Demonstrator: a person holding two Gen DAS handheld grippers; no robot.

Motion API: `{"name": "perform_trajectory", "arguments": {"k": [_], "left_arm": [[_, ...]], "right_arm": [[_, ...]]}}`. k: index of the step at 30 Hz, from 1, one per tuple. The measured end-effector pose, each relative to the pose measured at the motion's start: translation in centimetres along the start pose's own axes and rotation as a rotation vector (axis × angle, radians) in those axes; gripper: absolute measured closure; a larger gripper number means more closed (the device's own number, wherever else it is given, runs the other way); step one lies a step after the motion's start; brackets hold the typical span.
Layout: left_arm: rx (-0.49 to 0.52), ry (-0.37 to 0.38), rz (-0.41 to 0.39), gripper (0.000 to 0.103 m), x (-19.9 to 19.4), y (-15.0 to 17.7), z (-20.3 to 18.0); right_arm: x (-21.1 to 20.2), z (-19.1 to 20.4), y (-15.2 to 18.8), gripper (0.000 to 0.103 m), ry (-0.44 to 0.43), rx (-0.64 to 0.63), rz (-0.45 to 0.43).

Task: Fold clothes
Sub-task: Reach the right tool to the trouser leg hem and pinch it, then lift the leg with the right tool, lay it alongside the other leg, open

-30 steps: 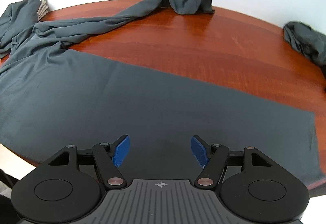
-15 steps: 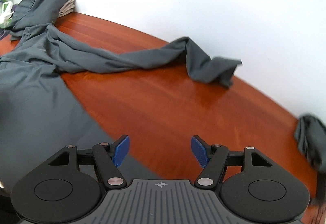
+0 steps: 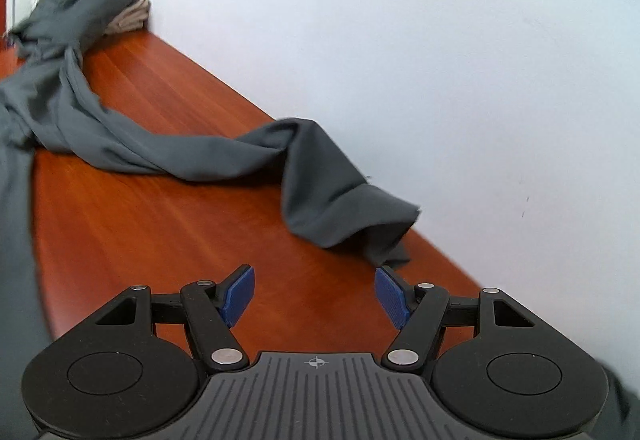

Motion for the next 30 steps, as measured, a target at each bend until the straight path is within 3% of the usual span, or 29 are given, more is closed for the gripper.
{"name": "perform_trajectory", "arguments": {"k": [5, 8, 11, 13, 21, 22, 24, 25, 26, 30], "left_arm": [[0.030, 0.060, -0.005, 0.045, -0.3, 0.6, -5.7], [0.037, 0.062, 0.004, 0.045, -0.6, 0.3, -8.1], [0.013, 0.091, -0.007, 0.042, -1.6, -0.2, -9.8], [-0.013, 0.099, -0.013, 0.037, -2.3, -0.3, -10.6], [-0.035, 0.116, 0.012, 0.037, -3.3, 0.4, -12.6], [-0.032, 0.114, 0.015, 0.037, -3.4, 0.5, -12.8], [-0.029, 0.116, 0.019, 0.038, -3.4, 0.8, -13.3], [-0.025, 0.117, 0.021, 0.038, -3.5, 0.9, -13.5], [-0.019, 0.119, 0.021, 0.037, -3.6, 1.1, -13.7], [0.015, 0.135, 0.015, 0.037, -4.2, 1.6, -14.6]], "right_arm": [[4.1, -4.1, 0.3, 0.033, 0.061, -0.013, -0.031], [6.6, -6.3, 0.2, 0.033, 0.037, 0.028, -0.026], [8.9, -7.4, -0.2, 0.032, 0.025, -0.011, -0.040], [10.4, -7.5, -0.5, 0.032, 0.020, -0.050, -0.046], [13.4, -5.7, -1.3, 0.033, 0.010, -0.349, -0.130], [13.3, -5.5, -1.4, 0.036, 0.006, -0.381, -0.138], [13.1, -5.0, -1.5, 0.062, -0.027, -0.420, -0.137], [13.0, -4.9, -1.6, 0.088, -0.041, -0.420, -0.124], [12.6, -4.9, -1.6, 0.098, -0.062, -0.404, -0.119], [9.6, -4.5, -1.3, 0.099, -0.124, -0.345, -0.126]]}}
Point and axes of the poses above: each gripper's, at about its wrist camera, not at the fingertips, and x roughly the way its jaws point, z to its left, y to its underside, the point moved 8 cm from there along x, roughly the way its jaws point, and after that the axes turned 7 degrees about x, right-handed, at the moved point
